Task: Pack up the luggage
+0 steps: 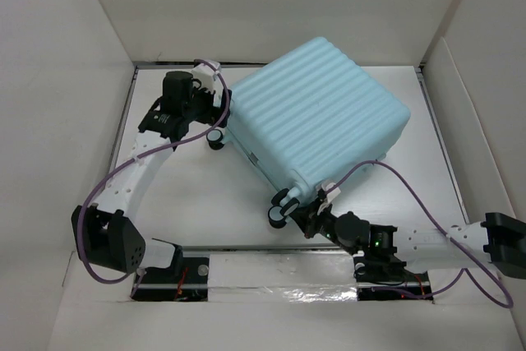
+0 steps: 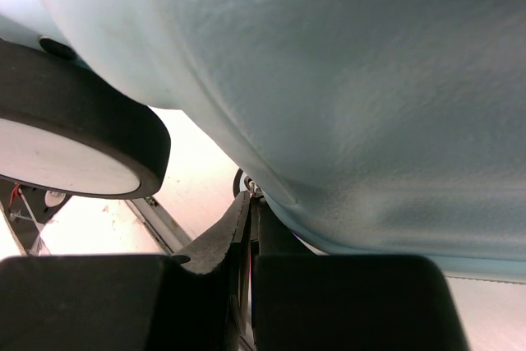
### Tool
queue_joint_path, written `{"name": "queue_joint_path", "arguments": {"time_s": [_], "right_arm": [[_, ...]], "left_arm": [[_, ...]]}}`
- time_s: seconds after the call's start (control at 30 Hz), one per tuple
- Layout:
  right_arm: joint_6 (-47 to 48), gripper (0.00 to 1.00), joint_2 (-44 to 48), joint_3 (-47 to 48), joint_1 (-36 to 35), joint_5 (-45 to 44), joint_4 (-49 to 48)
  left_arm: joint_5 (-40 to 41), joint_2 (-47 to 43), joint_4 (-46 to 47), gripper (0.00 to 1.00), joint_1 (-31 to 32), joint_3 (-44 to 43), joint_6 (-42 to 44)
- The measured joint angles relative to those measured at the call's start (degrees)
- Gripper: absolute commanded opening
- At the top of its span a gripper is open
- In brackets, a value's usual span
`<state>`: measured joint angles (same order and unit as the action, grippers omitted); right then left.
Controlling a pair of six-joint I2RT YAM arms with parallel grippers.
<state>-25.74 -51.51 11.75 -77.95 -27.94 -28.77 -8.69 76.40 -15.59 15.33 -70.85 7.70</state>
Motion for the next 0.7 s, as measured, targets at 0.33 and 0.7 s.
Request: {"name": "queue_joint_path", "arguments": {"time_s": [0.33,0.7], "right_arm": [[0.0,0.00,-1.6,0.0,0.0,0.4,-1.7],[-0.1,0.00,-1.6,0.0,0.0,0.4,-1.8]], "left_arm": [[-0.7,3.7,-2.2,0.97,-0.1,-0.9,1.7],[-1.2,9.5,-3.3,0.43,-0.7,-1.3,2.7]]}}
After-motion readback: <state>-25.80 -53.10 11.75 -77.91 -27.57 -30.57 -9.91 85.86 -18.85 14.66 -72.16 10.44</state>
